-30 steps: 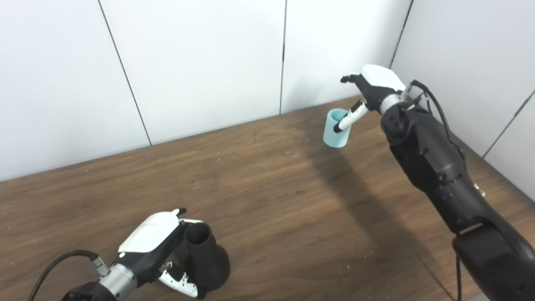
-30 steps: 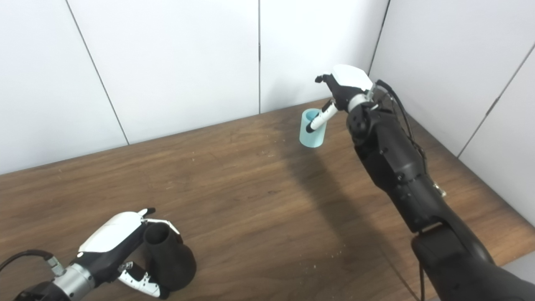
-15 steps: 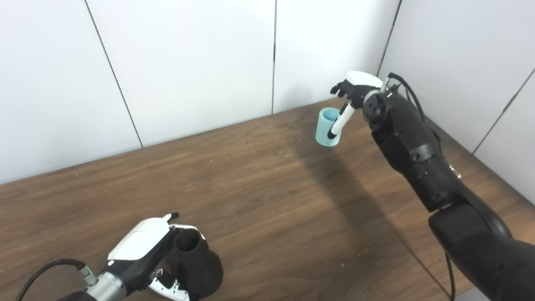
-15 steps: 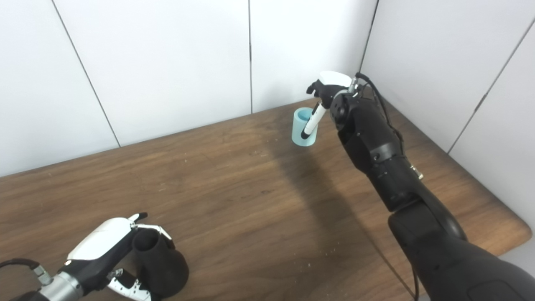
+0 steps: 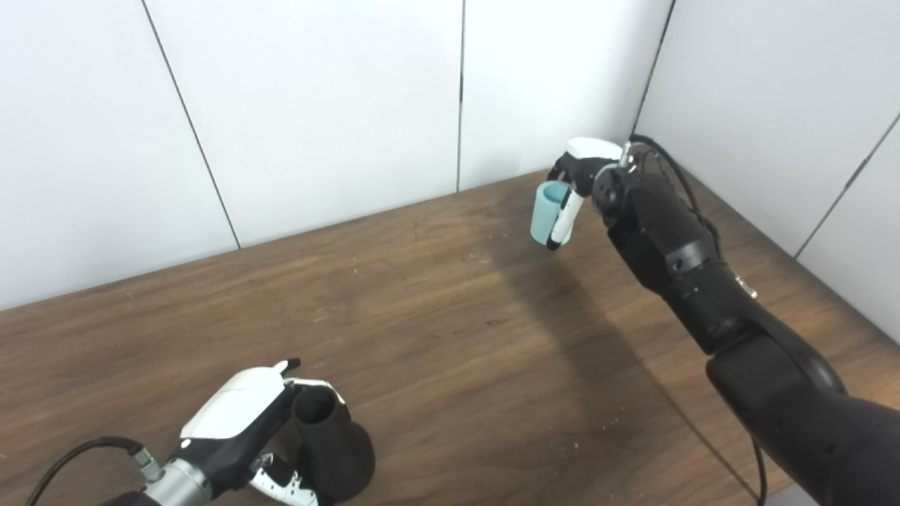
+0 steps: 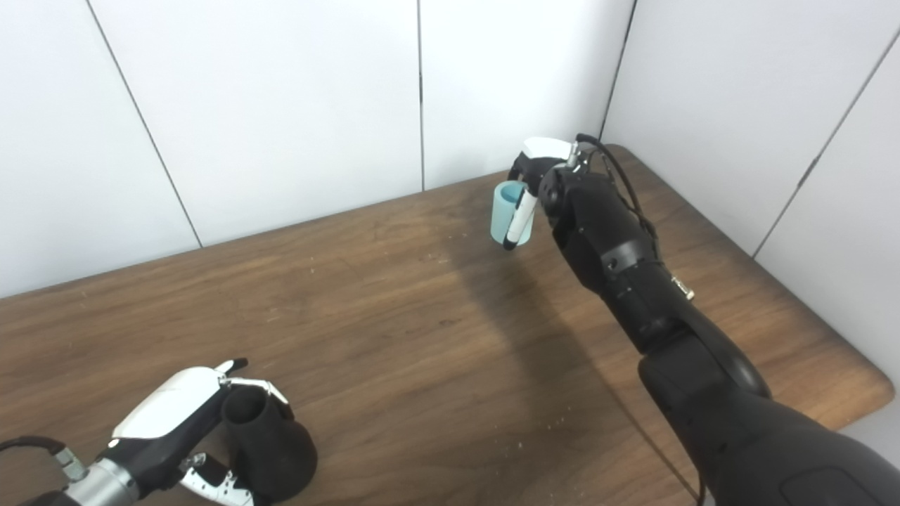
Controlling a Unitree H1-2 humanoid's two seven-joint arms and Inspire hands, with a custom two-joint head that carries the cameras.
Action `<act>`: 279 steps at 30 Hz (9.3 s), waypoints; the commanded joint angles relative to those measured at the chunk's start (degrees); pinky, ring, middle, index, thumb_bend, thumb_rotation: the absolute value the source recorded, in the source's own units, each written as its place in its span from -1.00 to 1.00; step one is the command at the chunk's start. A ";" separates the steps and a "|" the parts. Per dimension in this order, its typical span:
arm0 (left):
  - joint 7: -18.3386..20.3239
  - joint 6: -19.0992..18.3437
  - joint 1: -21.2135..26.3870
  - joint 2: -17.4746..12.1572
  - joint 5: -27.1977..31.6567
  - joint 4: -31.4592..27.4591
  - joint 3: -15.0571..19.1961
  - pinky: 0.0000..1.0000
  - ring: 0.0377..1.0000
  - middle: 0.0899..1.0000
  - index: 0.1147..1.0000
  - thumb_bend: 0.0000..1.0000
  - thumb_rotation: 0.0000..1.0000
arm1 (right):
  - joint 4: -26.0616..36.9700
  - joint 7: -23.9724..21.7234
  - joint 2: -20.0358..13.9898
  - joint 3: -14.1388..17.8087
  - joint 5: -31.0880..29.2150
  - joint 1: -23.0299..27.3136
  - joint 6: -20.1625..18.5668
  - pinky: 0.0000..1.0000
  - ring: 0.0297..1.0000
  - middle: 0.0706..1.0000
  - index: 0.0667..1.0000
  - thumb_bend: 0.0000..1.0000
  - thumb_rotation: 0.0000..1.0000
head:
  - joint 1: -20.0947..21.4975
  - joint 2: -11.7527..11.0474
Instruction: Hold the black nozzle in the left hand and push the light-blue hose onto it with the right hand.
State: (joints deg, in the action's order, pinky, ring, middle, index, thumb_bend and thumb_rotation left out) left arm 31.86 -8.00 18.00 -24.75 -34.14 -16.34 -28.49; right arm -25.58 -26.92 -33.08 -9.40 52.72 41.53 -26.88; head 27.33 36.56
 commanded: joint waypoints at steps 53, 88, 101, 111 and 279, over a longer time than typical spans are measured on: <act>7.03 -4.80 -1.92 -2.09 -1.48 0.70 -4.85 1.00 0.45 -0.02 -0.25 0.03 -1.00 | 20.89 10.42 -5.01 -4.45 -5.22 -4.12 1.12 -0.31 -0.15 -0.10 -0.13 0.01 -1.00 | -6.27 1.58; 6.31 -7.40 -1.08 4.80 -6.10 3.10 -6.70 1.00 0.41 -0.02 -0.23 0.03 -1.00 | 62.58 -7.38 6.14 0.68 -22.96 -18.52 0.11 -0.39 -0.15 -0.06 -0.07 0.00 -1.00 | -25.16 0.73; 5.85 -9.26 -1.82 6.74 -6.90 3.49 -6.85 1.00 0.39 -0.01 -0.24 0.03 -1.00 | 62.06 -6.09 9.50 -1.64 -23.06 -18.87 3.06 -0.39 -0.15 -0.06 -0.06 0.00 -1.00 | -28.57 0.67; 5.07 -9.57 -2.44 8.04 -8.05 4.15 -6.79 1.00 0.41 0.00 -0.25 0.02 -1.00 | 60.67 -5.75 11.17 -5.01 -23.90 -20.70 5.34 -0.38 -0.15 -0.04 -0.06 0.00 -1.00 | -30.00 0.01; 5.63 -10.36 -1.94 8.69 -8.39 4.46 -9.52 1.00 0.47 -0.03 -0.24 0.03 -1.00 | 71.52 -26.41 11.25 -2.45 -7.92 -9.10 14.88 0.99 1.00 1.00 0.87 0.87 0.03 | -30.60 3.99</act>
State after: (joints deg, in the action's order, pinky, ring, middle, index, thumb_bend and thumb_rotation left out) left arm 31.63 -16.89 19.29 -15.79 -43.22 -15.97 -34.47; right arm 44.15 -54.28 -21.23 -13.36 45.27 30.82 -11.29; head -3.25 40.52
